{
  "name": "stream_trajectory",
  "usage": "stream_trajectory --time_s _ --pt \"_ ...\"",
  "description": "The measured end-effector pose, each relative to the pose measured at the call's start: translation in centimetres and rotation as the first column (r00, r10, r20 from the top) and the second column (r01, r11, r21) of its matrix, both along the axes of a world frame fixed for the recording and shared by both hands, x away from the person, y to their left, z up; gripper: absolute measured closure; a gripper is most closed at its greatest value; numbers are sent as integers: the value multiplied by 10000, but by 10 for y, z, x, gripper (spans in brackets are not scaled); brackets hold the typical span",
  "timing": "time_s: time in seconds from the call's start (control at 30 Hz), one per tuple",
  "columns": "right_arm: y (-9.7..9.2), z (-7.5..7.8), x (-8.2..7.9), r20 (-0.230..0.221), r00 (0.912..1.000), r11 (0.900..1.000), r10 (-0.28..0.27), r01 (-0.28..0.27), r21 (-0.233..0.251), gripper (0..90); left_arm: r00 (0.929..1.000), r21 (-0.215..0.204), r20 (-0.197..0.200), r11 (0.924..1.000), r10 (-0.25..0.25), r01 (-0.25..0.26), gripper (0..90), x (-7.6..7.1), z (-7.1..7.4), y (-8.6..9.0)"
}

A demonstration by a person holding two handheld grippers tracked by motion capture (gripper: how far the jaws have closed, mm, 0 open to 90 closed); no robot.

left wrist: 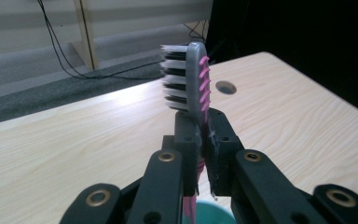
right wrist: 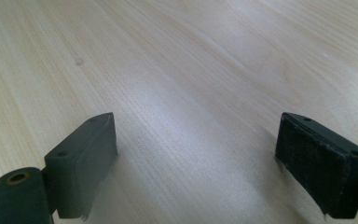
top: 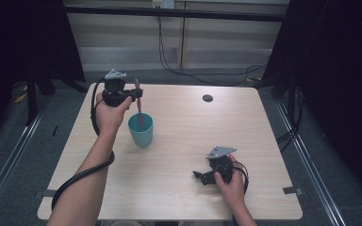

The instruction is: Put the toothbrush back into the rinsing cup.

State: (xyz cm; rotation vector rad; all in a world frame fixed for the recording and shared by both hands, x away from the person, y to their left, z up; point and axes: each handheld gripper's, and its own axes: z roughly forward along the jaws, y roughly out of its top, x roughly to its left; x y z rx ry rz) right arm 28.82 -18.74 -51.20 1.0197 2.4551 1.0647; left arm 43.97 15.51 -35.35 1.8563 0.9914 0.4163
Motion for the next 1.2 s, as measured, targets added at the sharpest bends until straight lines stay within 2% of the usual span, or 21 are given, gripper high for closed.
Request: stream_trajectory --time_s 0.03,0.23,0.3,0.37,0.87,1.2 --pt "0 0 0 -2 10000 10000 9 -9 3 118 10000 -96 -32 9999 27 -27 846 0 -3 -1" --pt "0 0 0 2 10000 10000 30 -30 3 118 9999 97 -161 10000 -1 3 839 -2 -18 -3" --pt "0 0 0 -12 10000 10000 34 -34 4 118 9998 -3 -210 10000 45 -45 839 -3 -21 -4" --pt "0 0 0 -15 10000 10000 36 -36 5 118 9997 72 -253 10000 -36 38 839 -5 -23 -4" --pt "0 0 0 -24 10000 10000 47 -47 12 118 9988 368 -473 9993 123 -106 817 -4 -30 -2" --pt "1 0 -1 -14 9999 9999 110 -110 15 118 9969 471 -668 9982 406 -375 731 -4 -36 3"
